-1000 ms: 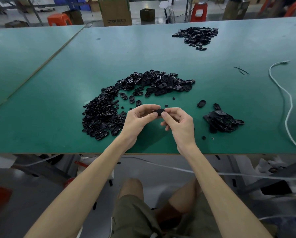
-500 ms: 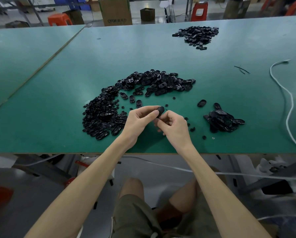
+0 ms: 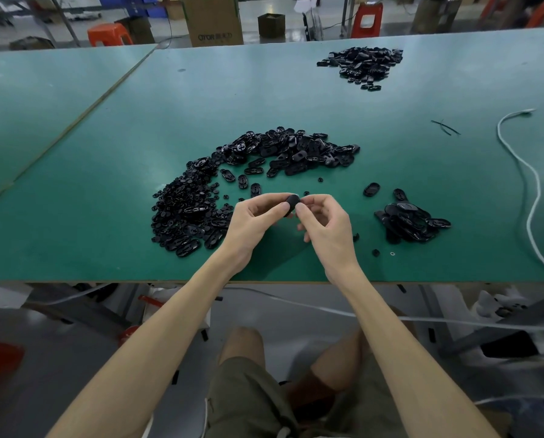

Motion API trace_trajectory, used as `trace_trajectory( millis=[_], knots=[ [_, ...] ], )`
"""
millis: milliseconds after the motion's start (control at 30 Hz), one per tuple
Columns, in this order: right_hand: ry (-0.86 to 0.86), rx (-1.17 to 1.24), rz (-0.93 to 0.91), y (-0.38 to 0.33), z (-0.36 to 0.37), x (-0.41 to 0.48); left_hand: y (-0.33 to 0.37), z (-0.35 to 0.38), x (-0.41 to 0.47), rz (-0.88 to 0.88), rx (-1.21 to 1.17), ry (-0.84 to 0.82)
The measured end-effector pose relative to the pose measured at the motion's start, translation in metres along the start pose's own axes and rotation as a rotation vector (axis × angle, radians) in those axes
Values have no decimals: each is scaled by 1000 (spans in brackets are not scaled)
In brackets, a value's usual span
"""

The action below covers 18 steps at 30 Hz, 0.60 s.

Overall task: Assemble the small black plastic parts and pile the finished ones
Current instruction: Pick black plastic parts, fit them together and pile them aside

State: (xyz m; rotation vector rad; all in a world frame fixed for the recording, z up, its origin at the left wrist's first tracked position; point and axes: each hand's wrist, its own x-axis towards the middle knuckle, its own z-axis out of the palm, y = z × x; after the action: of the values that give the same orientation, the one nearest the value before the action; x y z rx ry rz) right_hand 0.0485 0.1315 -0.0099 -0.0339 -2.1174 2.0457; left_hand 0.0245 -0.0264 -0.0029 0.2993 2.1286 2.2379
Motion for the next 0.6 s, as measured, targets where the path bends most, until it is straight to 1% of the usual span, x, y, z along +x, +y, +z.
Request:
trace_trajectory(
  millis=[200, 600],
  knots=[
    [18, -17, -4, 2, -1, 1, 0, 1, -2, 28, 73, -45],
    [-24, -11, -7, 3, -3, 1, 1, 4, 0, 42, 106, -9]
  ],
)
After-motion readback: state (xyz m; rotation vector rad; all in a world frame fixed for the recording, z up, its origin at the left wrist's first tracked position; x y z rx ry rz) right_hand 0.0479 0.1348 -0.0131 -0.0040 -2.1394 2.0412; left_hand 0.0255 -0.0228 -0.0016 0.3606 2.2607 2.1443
